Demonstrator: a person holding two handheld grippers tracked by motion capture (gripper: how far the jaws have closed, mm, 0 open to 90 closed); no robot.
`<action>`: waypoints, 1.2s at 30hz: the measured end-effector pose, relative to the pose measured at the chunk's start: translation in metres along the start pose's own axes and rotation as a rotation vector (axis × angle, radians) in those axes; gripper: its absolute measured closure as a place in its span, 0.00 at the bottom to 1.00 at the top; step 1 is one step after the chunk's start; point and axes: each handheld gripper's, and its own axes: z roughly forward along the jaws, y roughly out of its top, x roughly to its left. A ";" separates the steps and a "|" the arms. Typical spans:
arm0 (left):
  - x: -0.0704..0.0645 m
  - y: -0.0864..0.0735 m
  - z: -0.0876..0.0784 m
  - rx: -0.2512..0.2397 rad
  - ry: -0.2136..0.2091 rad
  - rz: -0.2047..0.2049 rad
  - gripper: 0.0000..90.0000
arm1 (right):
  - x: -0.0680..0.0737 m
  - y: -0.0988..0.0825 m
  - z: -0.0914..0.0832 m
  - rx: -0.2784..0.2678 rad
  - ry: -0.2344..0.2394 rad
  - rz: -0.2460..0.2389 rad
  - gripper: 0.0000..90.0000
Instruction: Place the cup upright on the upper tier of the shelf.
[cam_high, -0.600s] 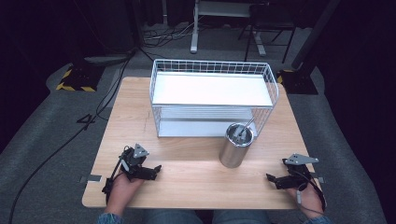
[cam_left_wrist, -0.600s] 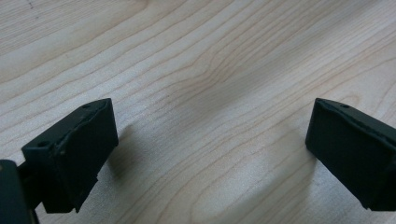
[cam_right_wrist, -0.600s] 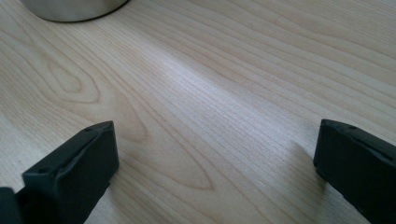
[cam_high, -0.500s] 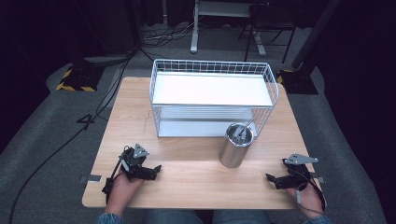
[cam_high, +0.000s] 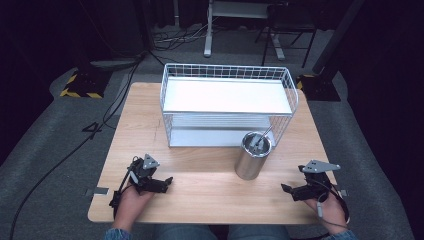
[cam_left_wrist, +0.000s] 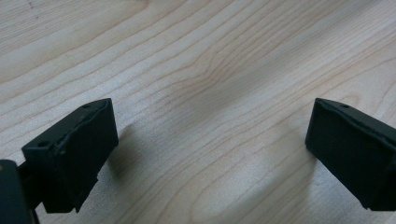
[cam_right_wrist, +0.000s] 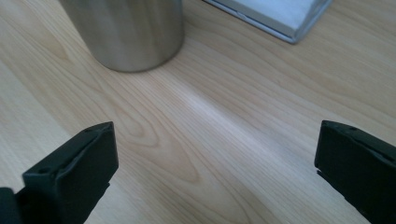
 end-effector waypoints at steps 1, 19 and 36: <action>0.000 0.000 0.000 0.000 0.000 0.000 0.03 | 0.002 0.003 -0.001 -0.003 0.004 -0.004 0.00; 0.000 0.000 0.000 0.000 0.000 0.000 0.03 | 0.025 0.055 -0.013 -0.086 0.065 -0.028 0.00; 0.000 0.000 0.000 -0.001 -0.007 -0.007 0.03 | 0.032 0.085 0.010 -0.121 0.098 -0.026 0.00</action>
